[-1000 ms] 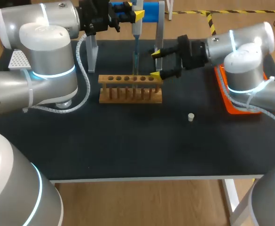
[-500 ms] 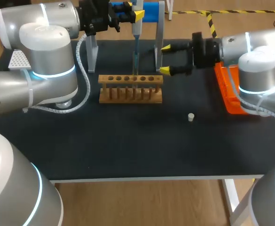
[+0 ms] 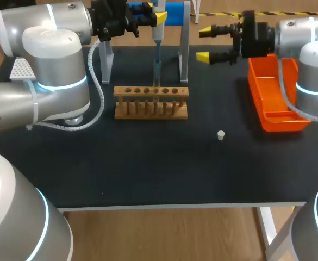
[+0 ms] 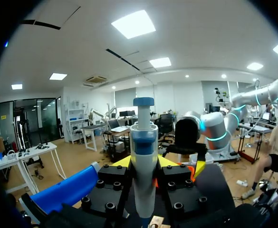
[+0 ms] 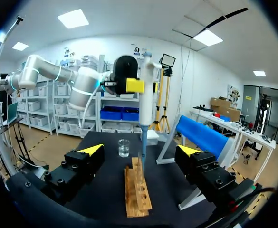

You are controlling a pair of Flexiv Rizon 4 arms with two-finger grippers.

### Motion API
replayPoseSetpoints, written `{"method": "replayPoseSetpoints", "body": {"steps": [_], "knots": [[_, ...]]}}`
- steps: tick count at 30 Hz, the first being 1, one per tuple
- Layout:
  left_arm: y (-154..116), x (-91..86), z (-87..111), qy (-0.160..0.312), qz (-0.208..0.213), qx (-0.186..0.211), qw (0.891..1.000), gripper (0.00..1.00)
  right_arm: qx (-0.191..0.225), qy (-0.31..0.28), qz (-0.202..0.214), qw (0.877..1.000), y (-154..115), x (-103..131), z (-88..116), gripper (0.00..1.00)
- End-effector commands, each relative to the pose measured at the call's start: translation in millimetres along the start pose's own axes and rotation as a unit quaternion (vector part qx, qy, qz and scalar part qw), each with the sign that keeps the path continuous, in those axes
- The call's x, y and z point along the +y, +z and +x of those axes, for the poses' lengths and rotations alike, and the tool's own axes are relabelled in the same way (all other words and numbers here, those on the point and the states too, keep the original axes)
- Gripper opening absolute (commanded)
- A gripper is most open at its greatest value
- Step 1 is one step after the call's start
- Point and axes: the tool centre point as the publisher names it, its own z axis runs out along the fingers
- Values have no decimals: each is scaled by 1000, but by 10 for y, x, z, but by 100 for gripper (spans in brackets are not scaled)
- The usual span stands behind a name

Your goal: Invert the test tube, pick up the pipette, mount the tip to pipette, aspirate from beaker and dispense into the tube, eject the tip, return the pipette, and cap with the stopper.

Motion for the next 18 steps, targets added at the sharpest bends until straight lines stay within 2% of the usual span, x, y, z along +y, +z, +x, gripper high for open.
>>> {"method": "replayPoseSetpoints", "body": {"steps": [1,9,18], "knots": [[12,5,11,0,2,-3,1000,0,-1,-3,1,1000,-110,322,80,100],[12,5,11,0,2,-3,1000,0,2,-25,-4,1000,-90,839,131,100],[12,5,11,0,2,-3,1000,0,4,-26,-4,1000,12,1231,43,100]]}}
